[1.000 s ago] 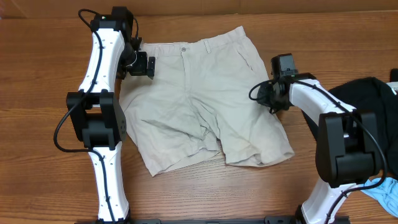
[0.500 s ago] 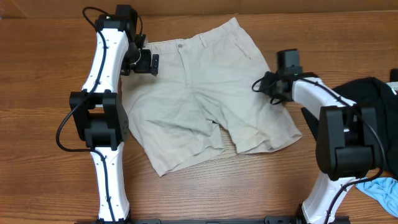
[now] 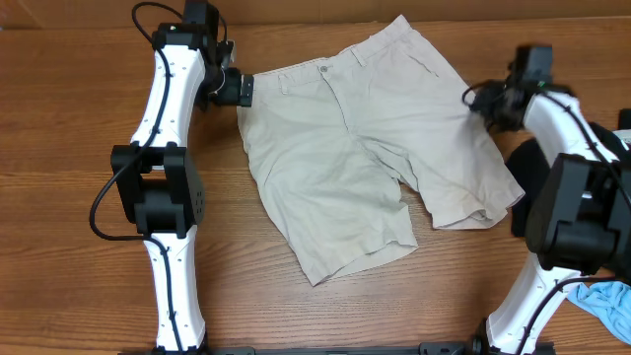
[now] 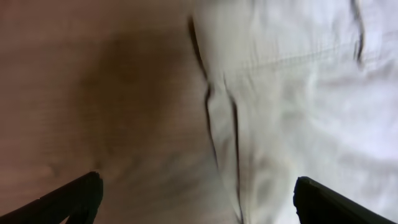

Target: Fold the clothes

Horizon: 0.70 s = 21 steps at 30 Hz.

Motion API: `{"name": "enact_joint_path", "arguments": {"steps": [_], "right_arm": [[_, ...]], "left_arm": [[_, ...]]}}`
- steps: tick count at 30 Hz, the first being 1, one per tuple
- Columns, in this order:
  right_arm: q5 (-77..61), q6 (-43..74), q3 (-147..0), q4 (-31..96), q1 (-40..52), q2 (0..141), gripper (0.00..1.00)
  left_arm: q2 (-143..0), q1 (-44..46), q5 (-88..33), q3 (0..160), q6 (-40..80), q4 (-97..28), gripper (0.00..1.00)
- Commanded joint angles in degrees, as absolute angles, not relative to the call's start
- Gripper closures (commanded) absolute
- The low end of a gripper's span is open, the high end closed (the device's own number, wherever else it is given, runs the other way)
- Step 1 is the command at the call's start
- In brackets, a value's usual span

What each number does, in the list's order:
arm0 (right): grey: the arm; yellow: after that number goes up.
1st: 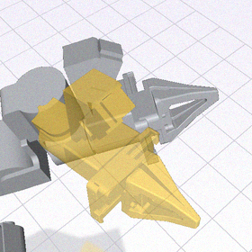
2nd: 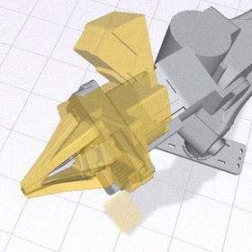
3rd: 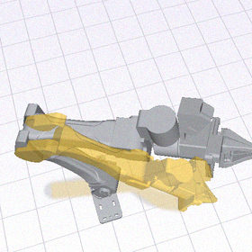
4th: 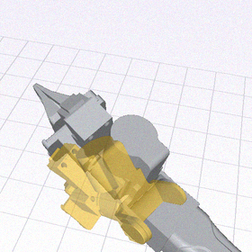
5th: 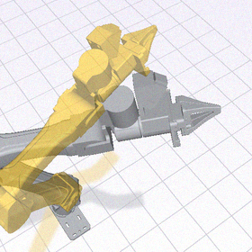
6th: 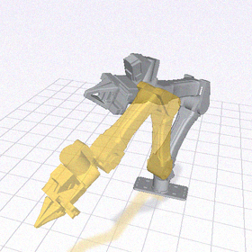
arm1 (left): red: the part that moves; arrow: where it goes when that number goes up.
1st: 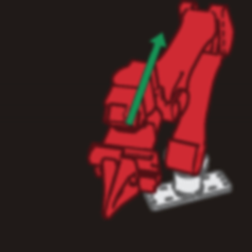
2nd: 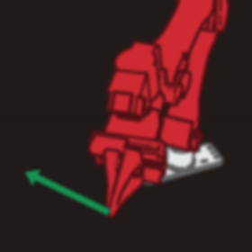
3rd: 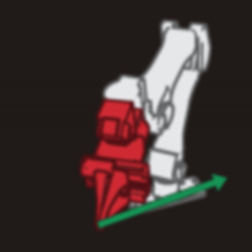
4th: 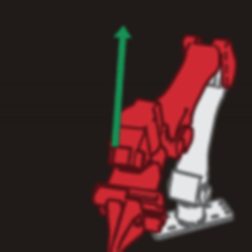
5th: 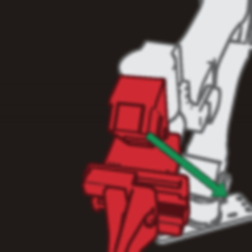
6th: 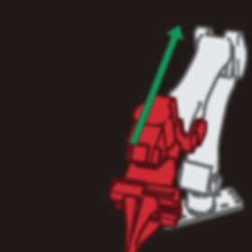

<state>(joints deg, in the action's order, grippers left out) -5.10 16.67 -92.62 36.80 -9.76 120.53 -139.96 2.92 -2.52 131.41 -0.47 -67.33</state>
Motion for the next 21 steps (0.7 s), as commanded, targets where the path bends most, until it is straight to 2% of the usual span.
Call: {"name": "enact_joint_path", "arguments": {"steps": [1, 8, 18, 21], "right_arm": [[-8.1, 12.95, -101.78, 43.2, -7.9, 119.96, 0.0], [-8.99, 11.51, -111.11, 56.4, -5.23, 119.85, 0.0], [-9.1, 11.53, -111.46, 60.2, -2.66, 119.72, 0.0], [-9.13, 11.77, -111.46, 60.38, -2.22, 119.72, 0.0]], "left_arm": [[-140.14, 3.14, -1.28, 132.6, -3.38, -63.26, 0.0], [-143.44, 3.75, -3.25, 132.53, -3.9, -56.84, 0.03], [-150.67, 5.32, -9.52, 132.53, -4.54, -53.71, 0.12], [-151.48, 5.96, -9.47, 132.53, -4.51, -53.49, 0.23]]}}
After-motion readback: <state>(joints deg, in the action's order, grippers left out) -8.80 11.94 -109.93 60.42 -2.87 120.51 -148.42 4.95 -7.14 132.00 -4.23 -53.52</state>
